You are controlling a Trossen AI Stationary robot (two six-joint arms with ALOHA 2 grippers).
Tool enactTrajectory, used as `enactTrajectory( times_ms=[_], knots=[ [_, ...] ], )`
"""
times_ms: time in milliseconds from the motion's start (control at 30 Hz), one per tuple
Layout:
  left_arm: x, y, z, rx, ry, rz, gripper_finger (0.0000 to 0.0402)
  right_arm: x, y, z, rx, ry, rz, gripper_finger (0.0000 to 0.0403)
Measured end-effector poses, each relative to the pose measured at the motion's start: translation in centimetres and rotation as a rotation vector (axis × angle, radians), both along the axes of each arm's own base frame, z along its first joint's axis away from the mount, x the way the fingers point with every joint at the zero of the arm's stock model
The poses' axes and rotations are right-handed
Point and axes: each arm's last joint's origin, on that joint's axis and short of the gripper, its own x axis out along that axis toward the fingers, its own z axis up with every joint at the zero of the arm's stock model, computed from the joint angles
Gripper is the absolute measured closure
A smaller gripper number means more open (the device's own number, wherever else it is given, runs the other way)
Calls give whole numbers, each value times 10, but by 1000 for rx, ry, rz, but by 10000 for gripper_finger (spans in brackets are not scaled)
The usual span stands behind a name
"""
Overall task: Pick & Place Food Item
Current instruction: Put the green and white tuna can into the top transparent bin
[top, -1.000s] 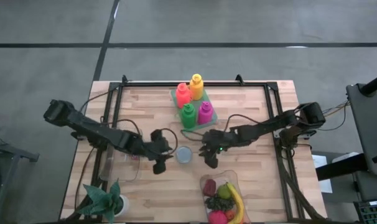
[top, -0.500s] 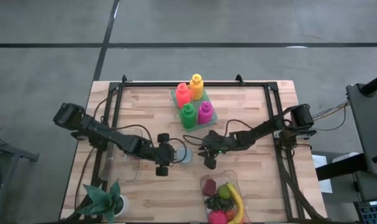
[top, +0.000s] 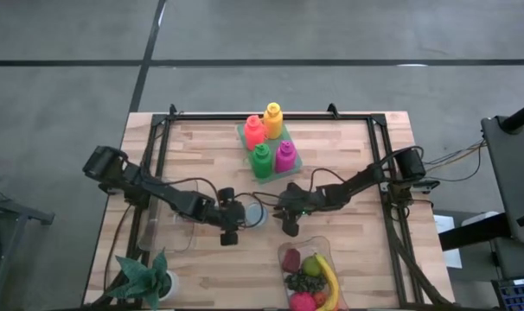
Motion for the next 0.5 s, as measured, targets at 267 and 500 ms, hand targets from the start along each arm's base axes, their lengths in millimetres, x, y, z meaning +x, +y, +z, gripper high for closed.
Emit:
enactTrajectory(
  times_ms=[267, 500],
  knots=[
    [2, 7, 0, -11, -5, 44, 242, 5, 1, 5, -35, -50, 34, 269],
    [2, 9, 0, 1, 0, 36, 242, 5, -1, 4, -70, -51, 45, 269]
  ],
)
